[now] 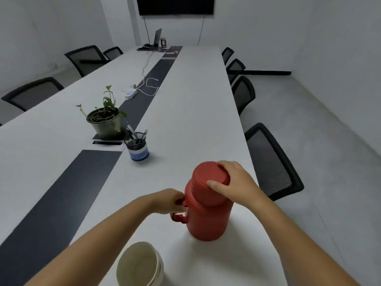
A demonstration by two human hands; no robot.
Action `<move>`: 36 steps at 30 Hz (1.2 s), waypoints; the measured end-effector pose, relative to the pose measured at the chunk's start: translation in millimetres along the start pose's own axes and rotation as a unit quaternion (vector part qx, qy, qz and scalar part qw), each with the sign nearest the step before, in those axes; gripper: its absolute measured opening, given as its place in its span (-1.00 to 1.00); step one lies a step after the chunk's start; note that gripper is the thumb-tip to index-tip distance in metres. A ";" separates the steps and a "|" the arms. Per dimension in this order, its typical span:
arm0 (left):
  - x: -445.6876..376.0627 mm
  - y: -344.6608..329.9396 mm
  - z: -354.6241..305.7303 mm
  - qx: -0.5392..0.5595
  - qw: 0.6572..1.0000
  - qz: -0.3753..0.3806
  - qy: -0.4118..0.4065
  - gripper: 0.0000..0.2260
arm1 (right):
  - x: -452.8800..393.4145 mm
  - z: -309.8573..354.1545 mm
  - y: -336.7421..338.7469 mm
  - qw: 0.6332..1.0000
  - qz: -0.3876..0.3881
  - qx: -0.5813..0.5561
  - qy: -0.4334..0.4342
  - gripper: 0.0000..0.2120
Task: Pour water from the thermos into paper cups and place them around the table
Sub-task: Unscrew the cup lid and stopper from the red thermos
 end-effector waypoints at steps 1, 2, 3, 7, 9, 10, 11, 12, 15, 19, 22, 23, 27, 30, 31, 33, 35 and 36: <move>0.2 0.9 6.4 0.021 1.000 0.008 -0.006 -0.74 | -2.5 8.4 -1.5 0.999 0.015 0.040 -0.004 -0.37; 0.0 2.4 12.9 0.038 0.999 0.012 -0.016 -0.73 | -6.1 16.6 -3.9 0.996 0.025 0.081 -0.013 -0.33; -0.2 4.2 19.5 0.053 0.998 0.011 -0.027 -0.73 | -9.7 24.4 -7.3 0.992 0.030 0.118 -0.027 -0.29; -1.0 6.9 45.3 0.175 0.981 0.007 -0.084 -0.80 | -13.6 48.5 -32.9 0.980 0.007 0.177 -0.092 -0.30; -1.1 5.2 56.4 0.194 0.973 -0.009 -0.124 -0.82 | -11.6 56.2 -45.6 0.975 -0.033 0.187 -0.119 -0.33; -0.7 2.6 60.3 0.200 0.969 -0.022 -0.141 -0.82 | -11.0 58.3 -49.5 0.972 -0.048 0.190 -0.131 -0.33; -1.7 1.8 64.5 0.206 0.965 -0.035 -0.158 -0.79 | -12.7 61.2 -51.8 0.968 -0.058 0.200 -0.142 -0.31; -3.4 1.0 68.0 0.211 0.961 -0.048 -0.173 -0.75 | -14.4 63.2 -52.6 0.962 -0.061 0.217 -0.151 -0.28; -9.8 -1.4 73.7 0.215 0.953 -0.078 -0.201 -0.76 | -19.2 64.8 -51.7 0.953 -0.062 0.248 -0.160 -0.23; -14.2 -5.0 78.4 0.212 0.945 -0.074 -0.239 -0.84 | -23.1 63.8 -49.0 0.963 -0.053 0.233 -0.125 -0.27; -16.0 -3.9 82.5 0.210 0.943 -0.064 -0.250 -0.86 | -22.4 60.5 -39.2 0.976 0.008 0.216 -0.032 -0.26; -16.6 -2.5 83.1 0.210 0.943 -0.059 -0.251 -0.86 | -21.8 60.6 -33.3 0.978 0.051 0.203 0.007 -0.25; -19.6 -1.0 84.9 0.219 0.941 -0.056 -0.250 -0.82 | -24.3 65.8 -10.8 0.951 0.195 0.231 0.062 -0.33; -20.2 -4.8 87.2 0.220 0.942 -0.077 -0.243 -0.85 | -29.7 75.6 -19.9 0.923 0.136 0.360 -0.012 -0.29; -19.4 -6.6 86.9 0.217 0.941 -0.090 -0.244 -0.86 | -31.2 79.2 -24.9 0.908 0.120 0.398 -0.054 -0.25; -17.8 -8.3 86.0 0.206 0.937 -0.121 -0.254 -0.85 | -34.9 86.5 -27.8 0.884 0.133 0.443 -0.071 -0.25; -16.4 -10.4 85.2 0.217 0.933 -0.130 -0.256 -0.83 | -37.2 90.4 -18.4 0.882 0.200 0.427 -0.009 -0.29; -16.5 -11.1 85.6 0.224 0.931 -0.131 -0.258 -0.84 | -36.6 91.7 -11.6 0.878 0.231 0.417 0.046 -0.29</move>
Point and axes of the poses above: each hand's wrist, its own x-axis away from the middle knuckle, its own y-axis out of the back of the hand, z = x × y, the point moved 2 cm from there along -x, towards the middle knuckle, and after that the axes turned 14 degrees about x, right-handed, at the moved point
